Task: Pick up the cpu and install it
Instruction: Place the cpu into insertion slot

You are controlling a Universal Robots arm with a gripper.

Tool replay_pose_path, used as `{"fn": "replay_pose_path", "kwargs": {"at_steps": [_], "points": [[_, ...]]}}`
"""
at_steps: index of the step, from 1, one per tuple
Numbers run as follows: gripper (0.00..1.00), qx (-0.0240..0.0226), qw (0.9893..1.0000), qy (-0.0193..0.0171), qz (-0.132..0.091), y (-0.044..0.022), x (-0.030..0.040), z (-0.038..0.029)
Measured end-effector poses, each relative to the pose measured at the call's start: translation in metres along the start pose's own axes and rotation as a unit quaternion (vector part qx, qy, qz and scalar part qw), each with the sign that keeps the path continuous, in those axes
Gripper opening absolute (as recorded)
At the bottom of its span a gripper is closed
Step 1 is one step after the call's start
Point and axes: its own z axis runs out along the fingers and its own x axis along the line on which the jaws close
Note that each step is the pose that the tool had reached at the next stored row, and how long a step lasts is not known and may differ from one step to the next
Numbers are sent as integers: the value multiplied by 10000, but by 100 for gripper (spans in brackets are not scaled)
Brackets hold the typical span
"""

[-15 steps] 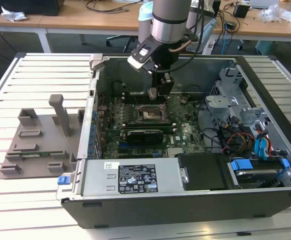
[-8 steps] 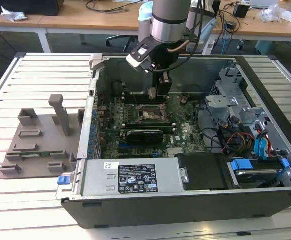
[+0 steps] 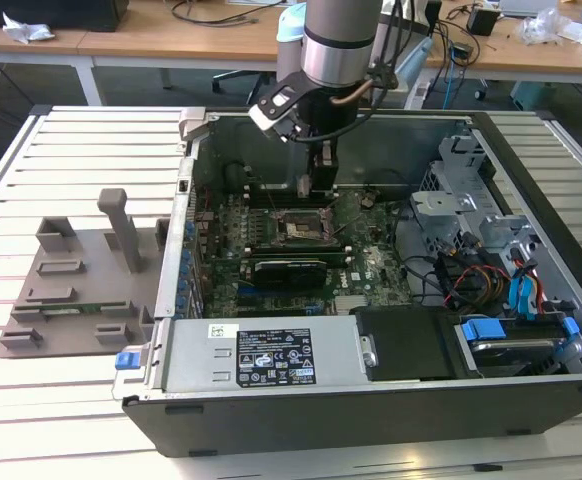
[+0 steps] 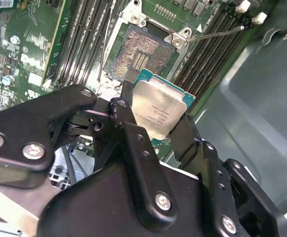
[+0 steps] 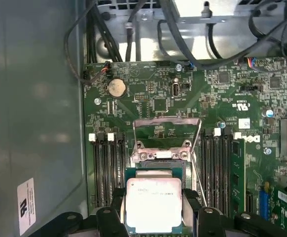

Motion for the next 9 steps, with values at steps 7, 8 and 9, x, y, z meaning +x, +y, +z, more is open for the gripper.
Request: {"fn": "replay_pose_path", "kwargs": {"at_steps": [7,8,9], "points": [[55,-9,9993,5,372,0,0,3],[55,-11,9990,6,452,0,0,3],[55,-13,9985,8,556,0,0,4]]}}
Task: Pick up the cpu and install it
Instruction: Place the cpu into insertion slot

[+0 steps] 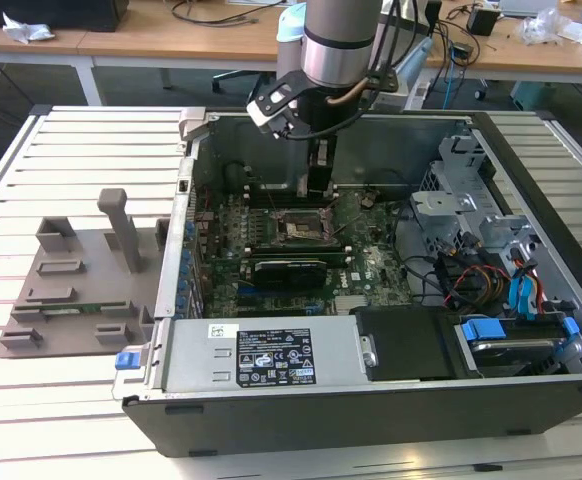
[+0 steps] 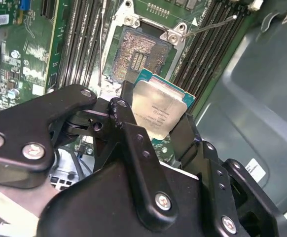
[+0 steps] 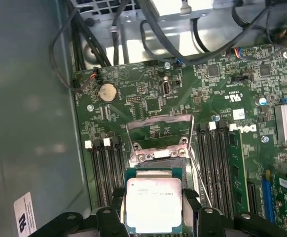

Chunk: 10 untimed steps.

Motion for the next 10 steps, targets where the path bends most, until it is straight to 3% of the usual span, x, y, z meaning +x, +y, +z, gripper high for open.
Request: {"fn": "replay_pose_path", "kwargs": {"at_steps": [5,10], "points": [[55,-7,9996,4,282,0,0,2],[55,-17,9977,10,680,0,0,4]]}}
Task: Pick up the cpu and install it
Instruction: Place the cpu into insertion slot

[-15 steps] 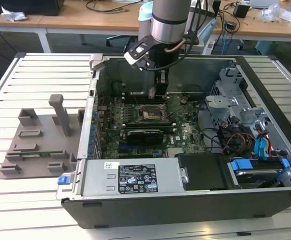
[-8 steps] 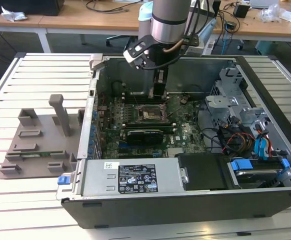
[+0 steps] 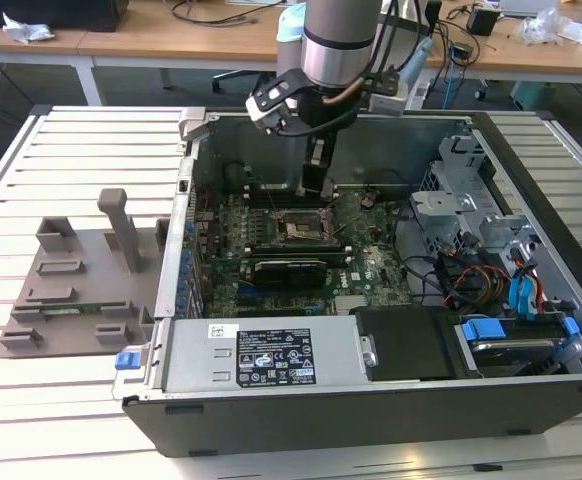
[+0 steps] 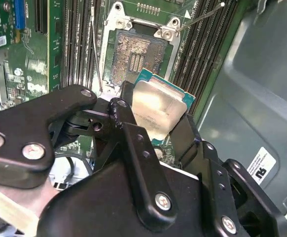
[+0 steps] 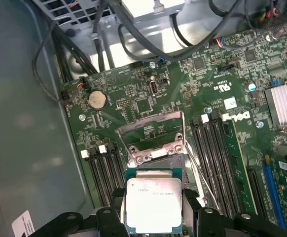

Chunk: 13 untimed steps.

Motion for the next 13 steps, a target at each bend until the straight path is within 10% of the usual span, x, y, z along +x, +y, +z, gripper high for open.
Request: {"fn": "replay_pose_path", "kwargs": {"at_steps": [13], "points": [[55,-16,9977,9,676,0,0,2]]}}
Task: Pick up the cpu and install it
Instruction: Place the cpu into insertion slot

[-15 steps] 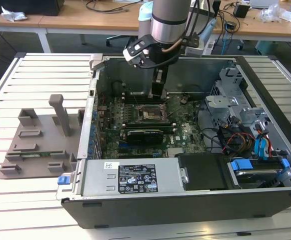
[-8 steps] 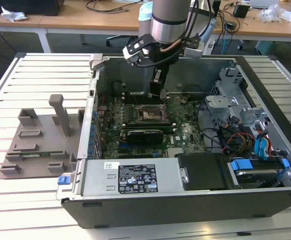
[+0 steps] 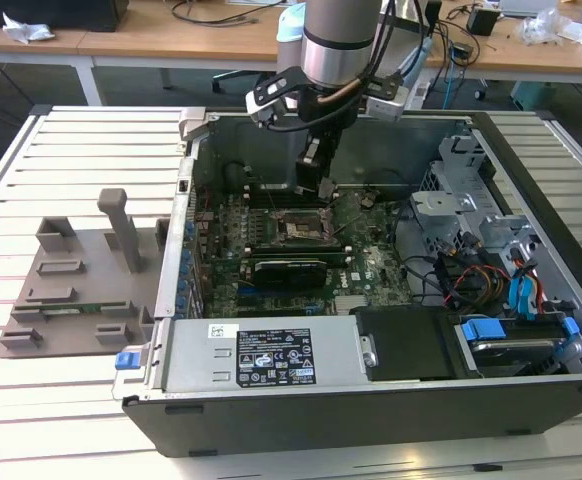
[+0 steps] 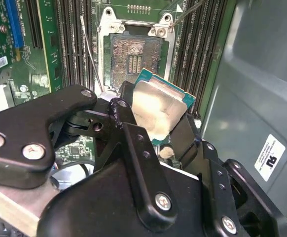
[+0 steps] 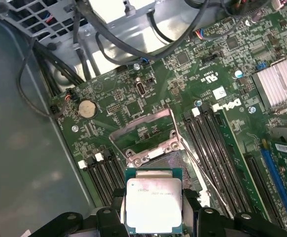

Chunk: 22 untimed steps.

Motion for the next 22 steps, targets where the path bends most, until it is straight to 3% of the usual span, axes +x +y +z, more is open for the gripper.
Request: {"fn": "replay_pose_path", "kwargs": {"at_steps": [7,14,22], "points": [[55,-7,9996,4,267,0,0,1],[55,-13,9986,8,525,0,0,1],[55,-21,9960,12,891,0,0,1]]}}
